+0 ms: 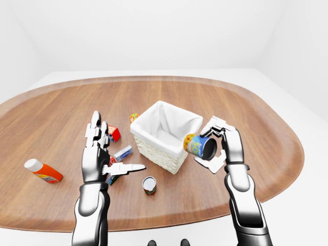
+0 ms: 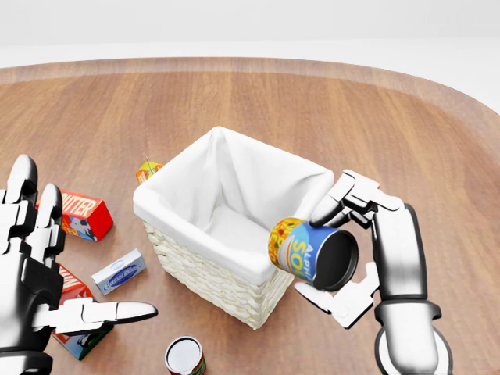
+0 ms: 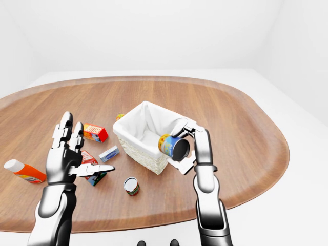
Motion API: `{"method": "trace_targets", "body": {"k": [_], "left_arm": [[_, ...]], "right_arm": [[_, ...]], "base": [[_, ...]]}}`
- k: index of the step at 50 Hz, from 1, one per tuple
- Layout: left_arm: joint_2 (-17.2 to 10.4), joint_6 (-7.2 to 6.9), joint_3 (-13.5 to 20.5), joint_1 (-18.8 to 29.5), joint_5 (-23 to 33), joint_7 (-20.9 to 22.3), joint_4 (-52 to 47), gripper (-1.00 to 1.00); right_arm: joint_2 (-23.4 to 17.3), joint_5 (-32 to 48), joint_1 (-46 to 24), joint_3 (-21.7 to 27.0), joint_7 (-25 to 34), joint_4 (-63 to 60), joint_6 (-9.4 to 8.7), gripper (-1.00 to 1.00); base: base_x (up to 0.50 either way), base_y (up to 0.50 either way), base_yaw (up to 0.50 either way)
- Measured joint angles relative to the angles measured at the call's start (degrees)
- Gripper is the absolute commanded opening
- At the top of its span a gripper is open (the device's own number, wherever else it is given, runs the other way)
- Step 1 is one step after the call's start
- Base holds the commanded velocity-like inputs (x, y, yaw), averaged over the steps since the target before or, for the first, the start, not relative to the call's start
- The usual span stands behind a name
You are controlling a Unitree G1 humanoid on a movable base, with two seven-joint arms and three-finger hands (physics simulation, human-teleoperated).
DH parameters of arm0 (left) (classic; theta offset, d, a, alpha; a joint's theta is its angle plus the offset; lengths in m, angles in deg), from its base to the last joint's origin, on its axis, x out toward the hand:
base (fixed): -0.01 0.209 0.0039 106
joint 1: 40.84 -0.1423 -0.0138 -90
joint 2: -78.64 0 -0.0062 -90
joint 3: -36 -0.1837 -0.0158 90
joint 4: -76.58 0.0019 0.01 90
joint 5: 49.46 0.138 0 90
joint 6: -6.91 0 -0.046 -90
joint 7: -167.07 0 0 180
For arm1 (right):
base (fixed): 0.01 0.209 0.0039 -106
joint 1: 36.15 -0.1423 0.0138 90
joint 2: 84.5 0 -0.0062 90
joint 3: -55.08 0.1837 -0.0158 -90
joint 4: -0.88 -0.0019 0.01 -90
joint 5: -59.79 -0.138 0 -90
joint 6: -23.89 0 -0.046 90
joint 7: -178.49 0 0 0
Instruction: Pick up the alphabet soup, and put it in the basket.
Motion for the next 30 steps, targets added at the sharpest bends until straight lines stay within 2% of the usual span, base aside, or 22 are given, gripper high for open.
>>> {"method": "trace_targets", "body": {"k": [30], "left_arm": [[-0.01,0.00,-0.26,0.07,0.25,-0.20,0.59,1.00]], "right_arm": [[1.05,2.83,-6.92,-2.20,0.68,-2.61,0.00,-1.00]], "base": [[0.00,0.00,0.00]]}}
